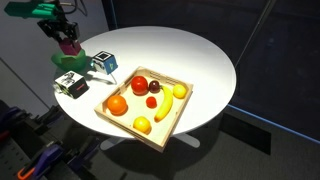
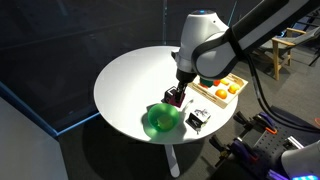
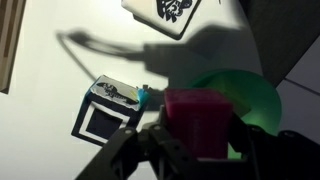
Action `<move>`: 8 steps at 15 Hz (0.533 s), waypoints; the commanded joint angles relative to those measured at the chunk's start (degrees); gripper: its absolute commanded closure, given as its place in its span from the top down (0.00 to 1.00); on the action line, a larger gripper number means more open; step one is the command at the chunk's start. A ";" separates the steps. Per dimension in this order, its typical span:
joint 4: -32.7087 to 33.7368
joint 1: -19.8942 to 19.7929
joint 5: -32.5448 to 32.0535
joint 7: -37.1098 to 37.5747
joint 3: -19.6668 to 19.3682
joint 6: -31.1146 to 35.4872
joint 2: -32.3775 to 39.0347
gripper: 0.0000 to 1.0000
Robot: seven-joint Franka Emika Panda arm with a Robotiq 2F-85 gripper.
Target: Put the pink block inside the green bowl
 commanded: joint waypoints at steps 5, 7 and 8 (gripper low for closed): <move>1.82 0.31 1.98 -5.37 1.25 -0.21 2.30 0.30; 2.19 0.25 2.12 -6.32 1.64 0.15 3.25 0.30; 2.34 0.26 2.03 -6.66 1.81 0.43 3.73 0.30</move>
